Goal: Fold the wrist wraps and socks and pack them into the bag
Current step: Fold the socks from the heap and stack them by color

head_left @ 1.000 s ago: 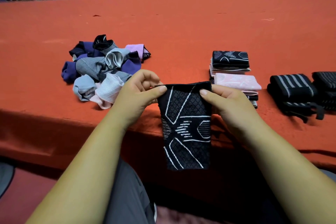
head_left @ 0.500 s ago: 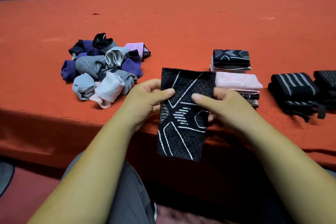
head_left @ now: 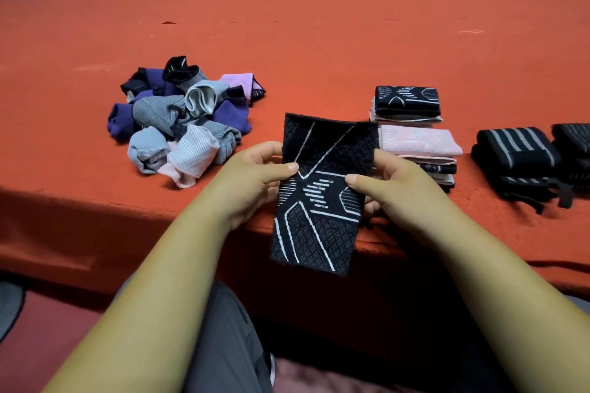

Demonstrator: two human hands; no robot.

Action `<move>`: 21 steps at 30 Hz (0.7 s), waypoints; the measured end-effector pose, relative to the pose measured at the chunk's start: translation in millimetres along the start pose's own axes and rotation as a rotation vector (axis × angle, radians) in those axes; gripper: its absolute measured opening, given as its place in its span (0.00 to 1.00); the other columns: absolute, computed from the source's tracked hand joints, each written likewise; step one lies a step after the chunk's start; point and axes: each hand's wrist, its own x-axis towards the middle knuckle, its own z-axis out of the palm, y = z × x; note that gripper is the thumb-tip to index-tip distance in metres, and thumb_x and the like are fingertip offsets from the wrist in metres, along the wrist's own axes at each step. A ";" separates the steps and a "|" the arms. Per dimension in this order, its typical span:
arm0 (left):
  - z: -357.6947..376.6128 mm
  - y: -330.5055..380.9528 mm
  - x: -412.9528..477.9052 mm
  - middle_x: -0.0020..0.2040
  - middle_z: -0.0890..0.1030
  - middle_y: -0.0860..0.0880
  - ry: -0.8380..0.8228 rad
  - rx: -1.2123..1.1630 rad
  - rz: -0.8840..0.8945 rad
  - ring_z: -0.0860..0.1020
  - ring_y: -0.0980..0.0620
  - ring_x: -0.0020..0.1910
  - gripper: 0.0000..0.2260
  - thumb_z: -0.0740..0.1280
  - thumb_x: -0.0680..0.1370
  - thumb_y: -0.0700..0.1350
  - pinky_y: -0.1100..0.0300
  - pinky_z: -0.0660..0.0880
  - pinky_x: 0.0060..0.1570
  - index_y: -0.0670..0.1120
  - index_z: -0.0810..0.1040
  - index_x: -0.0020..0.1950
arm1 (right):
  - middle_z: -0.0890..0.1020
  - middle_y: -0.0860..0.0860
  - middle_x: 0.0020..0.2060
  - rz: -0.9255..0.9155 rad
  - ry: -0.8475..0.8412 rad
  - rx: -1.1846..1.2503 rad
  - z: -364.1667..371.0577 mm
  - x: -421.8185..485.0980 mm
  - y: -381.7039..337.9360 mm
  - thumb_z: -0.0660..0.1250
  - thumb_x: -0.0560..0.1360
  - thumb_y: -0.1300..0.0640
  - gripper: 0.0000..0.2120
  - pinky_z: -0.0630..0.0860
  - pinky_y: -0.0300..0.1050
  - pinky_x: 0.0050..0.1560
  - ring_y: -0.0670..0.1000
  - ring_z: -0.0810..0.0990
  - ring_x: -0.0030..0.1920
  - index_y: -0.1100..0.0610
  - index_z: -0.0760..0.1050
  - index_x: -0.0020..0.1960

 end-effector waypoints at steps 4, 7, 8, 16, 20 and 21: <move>-0.7 2.8 1.1 0.54 0.86 0.39 0.006 -0.086 -0.007 0.85 0.44 0.51 0.13 0.66 0.82 0.31 0.47 0.82 0.60 0.44 0.83 0.61 | 0.85 0.58 0.44 0.021 -0.030 0.208 2.8 -0.6 -2.7 0.66 0.83 0.65 0.11 0.78 0.53 0.41 0.54 0.79 0.38 0.51 0.83 0.57; -3.0 4.9 2.0 0.48 0.87 0.42 -0.015 -0.153 -0.014 0.86 0.50 0.42 0.14 0.62 0.82 0.30 0.54 0.85 0.48 0.42 0.81 0.62 | 0.84 0.57 0.44 0.035 -0.030 0.302 4.1 2.3 0.4 0.63 0.83 0.67 0.16 0.79 0.47 0.38 0.53 0.77 0.38 0.49 0.85 0.57; -3.6 5.4 2.1 0.48 0.87 0.43 -0.020 -0.161 -0.021 0.85 0.51 0.41 0.14 0.62 0.82 0.30 0.56 0.85 0.47 0.40 0.81 0.62 | 0.84 0.57 0.45 0.034 -0.034 0.331 4.1 2.9 1.1 0.62 0.83 0.67 0.18 0.79 0.47 0.39 0.54 0.78 0.39 0.50 0.85 0.58; -6.7 6.5 4.2 0.56 0.83 0.33 0.043 -0.239 -0.080 0.86 0.43 0.47 0.11 0.61 0.84 0.36 0.51 0.85 0.45 0.38 0.82 0.61 | 0.85 0.49 0.31 0.056 -0.011 0.443 5.0 -3.0 -8.0 0.49 0.78 0.72 0.23 0.74 0.32 0.31 0.38 0.79 0.30 0.70 0.82 0.57; -6.0 3.5 0.0 0.63 0.84 0.37 -0.105 -0.090 -0.121 0.84 0.43 0.57 0.15 0.68 0.83 0.43 0.49 0.81 0.61 0.36 0.79 0.67 | 0.86 0.65 0.56 -0.006 -0.025 0.369 6.2 -1.0 -0.6 0.66 0.78 0.59 0.13 0.78 0.63 0.61 0.58 0.83 0.55 0.61 0.87 0.56; -5.9 2.2 -1.8 0.65 0.84 0.39 -0.154 -0.029 -0.126 0.83 0.43 0.59 0.16 0.70 0.82 0.42 0.49 0.80 0.63 0.36 0.79 0.68 | 0.86 0.65 0.57 -0.020 -0.026 0.306 6.2 -1.1 0.9 0.69 0.77 0.57 0.12 0.76 0.69 0.66 0.58 0.82 0.56 0.58 0.87 0.57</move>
